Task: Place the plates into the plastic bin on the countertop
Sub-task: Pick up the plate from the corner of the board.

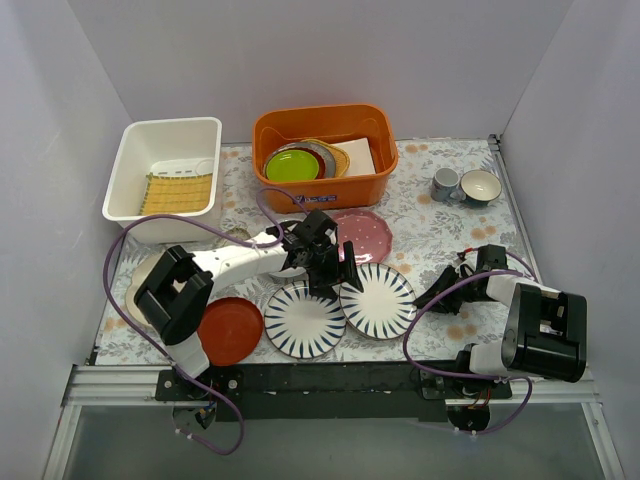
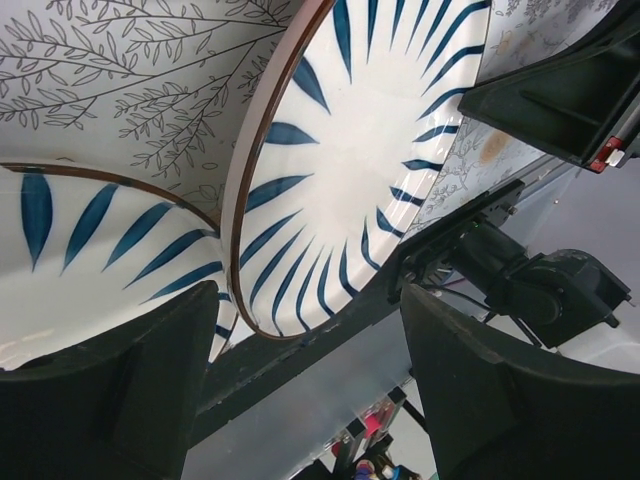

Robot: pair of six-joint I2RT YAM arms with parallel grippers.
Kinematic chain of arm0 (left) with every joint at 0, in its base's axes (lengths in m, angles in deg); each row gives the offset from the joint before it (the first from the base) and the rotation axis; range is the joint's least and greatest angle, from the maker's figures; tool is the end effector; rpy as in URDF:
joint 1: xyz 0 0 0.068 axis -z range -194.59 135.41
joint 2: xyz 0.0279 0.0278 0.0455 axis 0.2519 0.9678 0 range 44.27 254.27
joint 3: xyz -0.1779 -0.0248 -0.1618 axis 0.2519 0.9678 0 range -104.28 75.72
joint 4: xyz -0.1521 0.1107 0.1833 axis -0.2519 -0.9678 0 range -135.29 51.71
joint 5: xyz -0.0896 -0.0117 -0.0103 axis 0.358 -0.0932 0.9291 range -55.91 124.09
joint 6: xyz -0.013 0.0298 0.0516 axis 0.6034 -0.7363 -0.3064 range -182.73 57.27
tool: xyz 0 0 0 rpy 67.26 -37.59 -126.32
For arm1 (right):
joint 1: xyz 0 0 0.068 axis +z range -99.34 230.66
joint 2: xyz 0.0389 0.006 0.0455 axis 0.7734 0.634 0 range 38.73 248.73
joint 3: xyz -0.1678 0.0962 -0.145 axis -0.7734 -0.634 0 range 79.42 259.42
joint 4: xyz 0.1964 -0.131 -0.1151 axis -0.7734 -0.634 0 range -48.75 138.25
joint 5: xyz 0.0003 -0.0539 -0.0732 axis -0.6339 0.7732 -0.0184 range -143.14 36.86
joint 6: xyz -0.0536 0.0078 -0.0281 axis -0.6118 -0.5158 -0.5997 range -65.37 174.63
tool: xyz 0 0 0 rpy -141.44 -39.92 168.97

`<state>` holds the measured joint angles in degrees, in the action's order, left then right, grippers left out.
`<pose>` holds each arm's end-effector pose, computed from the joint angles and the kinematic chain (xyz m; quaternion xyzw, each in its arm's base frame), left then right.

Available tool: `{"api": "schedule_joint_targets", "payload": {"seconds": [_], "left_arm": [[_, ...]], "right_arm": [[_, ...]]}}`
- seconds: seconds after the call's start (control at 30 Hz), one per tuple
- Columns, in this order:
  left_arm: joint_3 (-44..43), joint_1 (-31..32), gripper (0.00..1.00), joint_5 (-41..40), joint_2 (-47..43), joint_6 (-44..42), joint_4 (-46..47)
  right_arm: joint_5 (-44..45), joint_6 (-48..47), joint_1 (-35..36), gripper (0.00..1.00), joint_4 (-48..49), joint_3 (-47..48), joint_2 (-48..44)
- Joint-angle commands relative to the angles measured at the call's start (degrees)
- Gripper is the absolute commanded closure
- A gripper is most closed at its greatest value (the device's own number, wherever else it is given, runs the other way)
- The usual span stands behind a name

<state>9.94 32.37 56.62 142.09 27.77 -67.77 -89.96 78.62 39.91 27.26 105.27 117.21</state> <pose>0.2245 -0.2659 0.1613 0.3079 -0.9006 0.2936 0.0889 0.2035 -0.0108 0.0752 0.2374 0.9098 0.3260 0.0982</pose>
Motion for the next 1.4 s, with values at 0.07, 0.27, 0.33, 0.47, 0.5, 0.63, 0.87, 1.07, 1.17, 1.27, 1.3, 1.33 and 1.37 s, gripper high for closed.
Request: {"api": "schedule_joint_targets", "payload": {"seconds": [0.07, 0.27, 0.33, 0.47, 0.5, 0.63, 0.87, 1.07, 1.17, 1.27, 1.3, 1.33, 1.37], "left_arm": [[1.53, 0.06, 0.29, 1.82, -0.97, 1.52, 5.48], [3.90, 0.15, 0.32, 2.35, -0.70, 2.40, 8.02], [5.04, 0.15, 0.33, 2.87, -0.70, 3.01, 9.69], [5.57, 0.15, 0.36, 3.05, -0.53, 3.19, 11.10], [5.57, 0.24, 0.37, 3.14, -0.53, 3.19, 11.80], [5.49, 0.59, 0.41, 4.19, 0.35, 3.19, 13.30], [4.70, 1.91, 0.46, 5.07, 1.76, 3.72, 15.50], [2.94, 3.22, 0.50, 5.43, 3.52, 3.89, 16.20], [2.32, 3.84, 0.51, 5.34, 3.96, 3.98, 16.47], [1.71, 4.19, 0.52, 5.60, 4.13, 3.90, 16.82], [1.71, 4.54, 0.53, 5.60, 4.05, 3.90, 16.90], [1.71, 4.63, 0.54, 5.51, 3.96, 3.90, 17.08], [1.71, 4.63, 0.58, 5.51, 3.78, 3.90, 17.43]], "right_arm": [[11.51, -2.81, 0.90, 0.92, -1.77, -2.29, 2.12], [11.33, -2.72, 0.90, 0.92, -1.77, -2.47, 1.86], [11.15, -2.89, 0.81, 0.92, -1.68, -2.47, 2.12], [10.98, -2.90, 0.90, 0.92, -1.68, -2.55, 2.12], [10.98, -2.89, 0.81, 0.92, -1.60, -2.55, 2.12], [10.89, -2.98, 0.90, 0.92, -1.60, -2.55, 2.12], [10.71, -2.98, 0.90, 0.92, -1.59, -2.64, 2.03], [10.63, -3.07, 0.81, 0.92, -1.51, -2.64, 2.12], [10.45, -3.07, 0.90, 0.92, -1.42, -2.64, 2.12], [10.54, -3.16, 0.90, 0.92, -1.42, -2.64, 2.03], [10.36, -3.24, 0.90, 0.92, -1.42, -2.64, 2.12], [10.36, -3.16, 0.90, 0.92, -1.42, -2.64, 2.12], [10.45, -3.24, 0.90, 0.92, -1.42, -2.64, 2.12]]}}
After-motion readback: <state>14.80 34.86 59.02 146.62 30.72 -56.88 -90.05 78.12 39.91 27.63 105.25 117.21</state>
